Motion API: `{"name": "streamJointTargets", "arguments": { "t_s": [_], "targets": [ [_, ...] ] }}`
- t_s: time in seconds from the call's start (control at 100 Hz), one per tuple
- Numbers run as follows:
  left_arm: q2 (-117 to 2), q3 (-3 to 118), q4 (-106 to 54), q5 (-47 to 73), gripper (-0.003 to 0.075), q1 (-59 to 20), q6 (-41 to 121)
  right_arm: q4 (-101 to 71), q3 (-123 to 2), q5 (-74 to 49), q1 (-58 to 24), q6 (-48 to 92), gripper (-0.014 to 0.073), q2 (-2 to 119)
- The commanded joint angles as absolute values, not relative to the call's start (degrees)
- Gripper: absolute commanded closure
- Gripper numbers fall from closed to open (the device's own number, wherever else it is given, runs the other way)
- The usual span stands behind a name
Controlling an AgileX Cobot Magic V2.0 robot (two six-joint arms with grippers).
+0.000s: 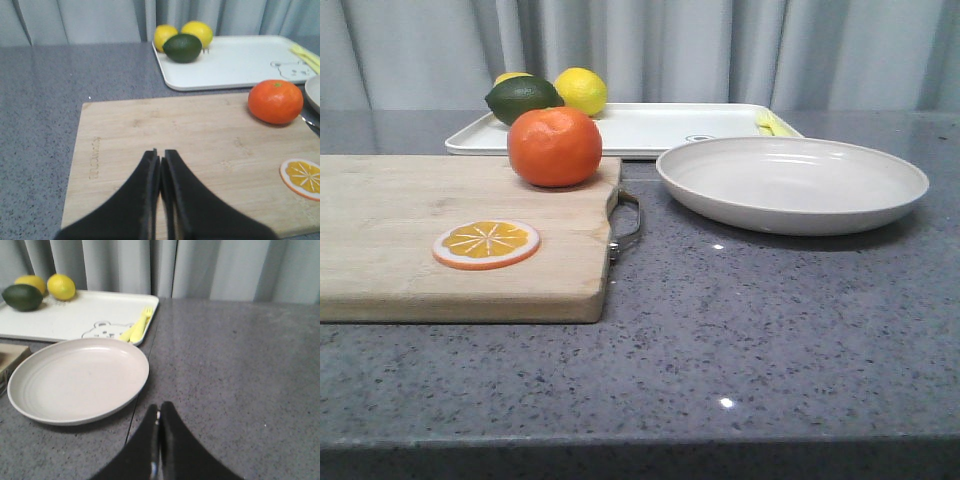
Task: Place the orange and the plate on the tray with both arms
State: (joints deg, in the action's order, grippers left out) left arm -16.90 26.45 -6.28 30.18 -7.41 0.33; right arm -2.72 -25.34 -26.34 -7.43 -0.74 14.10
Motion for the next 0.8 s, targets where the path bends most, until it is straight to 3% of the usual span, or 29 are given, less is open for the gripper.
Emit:
{"name": "streamJointTargets", "arguments": {
  "t_s": [0.0, 0.2, 0.79],
  "targets": [
    [-23.33, 34.69, -7.06, 33.84, 0.0741, -7.48, 0.49, -2.73, -32.52, -29.67, -7.40, -0.96, 0.0695, 20.08],
    [-34.39, 45.82, -7.44, 41.27, 0.0740, -7.48, 2.45, -2.73, -42.80, -41.31, -7.40, -0.96, 0.0695, 30.69],
    [-37.82, 47.57, -11.75, 41.53, 0.0712, -7.48, 10.17, -3.63, -44.26, -39.60, -7.40, -0.96, 0.0688, 33.21]
  ]
}}
